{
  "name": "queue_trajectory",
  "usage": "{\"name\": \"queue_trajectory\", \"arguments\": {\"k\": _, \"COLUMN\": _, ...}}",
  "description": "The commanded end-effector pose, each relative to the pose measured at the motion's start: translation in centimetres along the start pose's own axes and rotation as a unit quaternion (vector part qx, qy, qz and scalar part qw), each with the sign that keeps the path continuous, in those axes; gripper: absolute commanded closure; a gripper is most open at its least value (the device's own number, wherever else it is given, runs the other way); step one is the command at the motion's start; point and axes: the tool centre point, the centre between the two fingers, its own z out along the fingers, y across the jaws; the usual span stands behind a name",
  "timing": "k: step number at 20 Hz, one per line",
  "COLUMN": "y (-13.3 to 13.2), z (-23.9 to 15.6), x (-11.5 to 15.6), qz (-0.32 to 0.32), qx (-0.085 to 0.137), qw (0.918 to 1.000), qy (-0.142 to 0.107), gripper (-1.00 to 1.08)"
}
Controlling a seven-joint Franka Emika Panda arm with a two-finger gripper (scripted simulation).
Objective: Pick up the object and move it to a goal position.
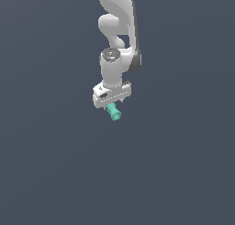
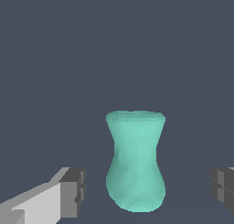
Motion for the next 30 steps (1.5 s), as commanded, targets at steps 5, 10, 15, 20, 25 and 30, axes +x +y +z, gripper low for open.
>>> {"name": "queue_trajectory", "arguments": {"k": 5, "y": -0.1, "z": 1.4, "x": -0.1, "qz": -0.001, "qx": 0.0, "qw": 1.0, "qy": 0.0, "gripper": -0.92}}
{"name": "queue_trajectory", "arguments": {"k": 10, "y": -0.1, "z": 3.7, "x": -0.2, "qz": -0.002, "qx": 0.0, "qw": 1.0, "qy": 0.0, "gripper": -0.92}}
{"name": "queue_trajectory", "arguments": {"k": 15, "y": -0.1, "z": 4.9, "x": -0.1, "qz": -0.002, "qx": 0.0, "qw": 1.0, "qy": 0.0, "gripper": -0.92}}
{"name": "queue_trajectory", "arguments": {"k": 20, "y": -0.1, "z": 5.0, "x": -0.1, "qz": -0.002, "qx": 0.0, "qw": 1.0, "qy": 0.0, "gripper": 1.08}}
{"name": "queue_trajectory", "arguments": {"k": 25, "y": -0.1, "z": 5.0, "x": -0.1, "qz": -0.002, "qx": 0.0, "qw": 1.0, "qy": 0.0, "gripper": 1.08}}
{"name": "queue_trajectory", "arguments": {"k": 30, "y": -0.1, "z": 4.9, "x": -0.1, "qz": -0.002, "qx": 0.0, "qw": 1.0, "qy": 0.0, "gripper": 1.08}}
